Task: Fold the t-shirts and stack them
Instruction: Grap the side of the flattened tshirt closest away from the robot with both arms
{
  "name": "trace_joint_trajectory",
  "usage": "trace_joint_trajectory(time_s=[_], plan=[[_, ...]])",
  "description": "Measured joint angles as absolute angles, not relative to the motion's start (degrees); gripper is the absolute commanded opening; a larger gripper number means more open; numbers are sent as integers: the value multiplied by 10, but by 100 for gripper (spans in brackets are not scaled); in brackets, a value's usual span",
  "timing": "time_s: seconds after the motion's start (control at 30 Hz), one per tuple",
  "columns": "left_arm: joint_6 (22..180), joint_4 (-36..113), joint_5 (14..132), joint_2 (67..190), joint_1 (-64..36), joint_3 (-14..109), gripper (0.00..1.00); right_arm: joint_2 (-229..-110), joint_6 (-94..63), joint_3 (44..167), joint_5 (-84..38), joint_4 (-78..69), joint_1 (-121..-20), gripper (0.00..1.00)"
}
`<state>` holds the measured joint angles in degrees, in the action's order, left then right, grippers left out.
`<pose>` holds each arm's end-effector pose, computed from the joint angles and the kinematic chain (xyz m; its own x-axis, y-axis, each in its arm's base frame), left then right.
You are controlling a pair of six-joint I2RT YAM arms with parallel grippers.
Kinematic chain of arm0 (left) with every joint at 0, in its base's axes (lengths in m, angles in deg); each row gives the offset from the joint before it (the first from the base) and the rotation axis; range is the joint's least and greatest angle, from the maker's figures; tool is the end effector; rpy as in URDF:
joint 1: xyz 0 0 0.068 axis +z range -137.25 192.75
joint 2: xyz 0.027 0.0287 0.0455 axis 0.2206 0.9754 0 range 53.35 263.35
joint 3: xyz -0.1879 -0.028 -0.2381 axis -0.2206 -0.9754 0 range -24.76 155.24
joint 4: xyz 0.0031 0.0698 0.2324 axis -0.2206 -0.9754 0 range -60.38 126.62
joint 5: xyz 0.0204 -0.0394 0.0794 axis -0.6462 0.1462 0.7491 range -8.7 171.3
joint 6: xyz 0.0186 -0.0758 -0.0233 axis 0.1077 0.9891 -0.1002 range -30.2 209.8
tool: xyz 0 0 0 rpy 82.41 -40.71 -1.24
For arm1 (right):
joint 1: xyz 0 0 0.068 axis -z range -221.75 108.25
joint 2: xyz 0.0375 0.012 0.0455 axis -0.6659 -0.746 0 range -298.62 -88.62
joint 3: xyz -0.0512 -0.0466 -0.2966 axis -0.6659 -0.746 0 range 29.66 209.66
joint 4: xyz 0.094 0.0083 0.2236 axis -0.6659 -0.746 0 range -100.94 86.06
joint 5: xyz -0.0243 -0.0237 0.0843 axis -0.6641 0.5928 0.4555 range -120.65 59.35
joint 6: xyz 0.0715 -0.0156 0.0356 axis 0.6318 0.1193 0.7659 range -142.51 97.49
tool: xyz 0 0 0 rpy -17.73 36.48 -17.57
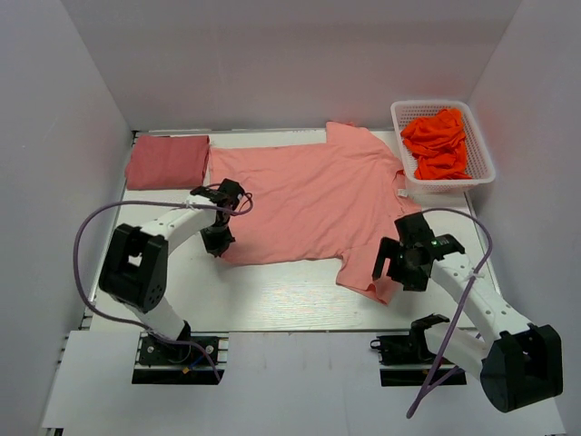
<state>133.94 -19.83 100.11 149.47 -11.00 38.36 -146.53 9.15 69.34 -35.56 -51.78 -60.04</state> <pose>0.2602 -0.0895 0.1955 -0.9203 -0.3155 -0.2314 -0.3660 0.9032 0.2244 0.1474 0.0423 0.2195 -0.8855 0.2582 -0.3864 0.2175 0.9650 0.1464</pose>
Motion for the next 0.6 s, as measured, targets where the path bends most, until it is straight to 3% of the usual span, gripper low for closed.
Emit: trace_joint_trajectory(time_s=[0.17, 0.27, 0.37, 0.43, 0.57, 0.6], plan=[[1362, -192, 1002, 1423, -110, 355, 0, -1464, 126, 642, -342, -536, -601, 84], [1368, -183, 1002, 1409, -110, 342, 0, -1463, 159, 638, -357, -534, -601, 73], [1373, -181, 1004, 1409, -109, 335, 0, -1469, 181, 636, -365, -529, -601, 73], [1375, -177, 1004, 1406, -106, 331, 0, -1483, 193, 626, -365, -508, -601, 62], [1377, -171, 1005, 1403, -106, 330, 0, -1514, 210, 615, -356, -484, -601, 60], [1378, -170, 1005, 1402, -106, 330, 0, -1521, 214, 612, -352, -476, -601, 52]])
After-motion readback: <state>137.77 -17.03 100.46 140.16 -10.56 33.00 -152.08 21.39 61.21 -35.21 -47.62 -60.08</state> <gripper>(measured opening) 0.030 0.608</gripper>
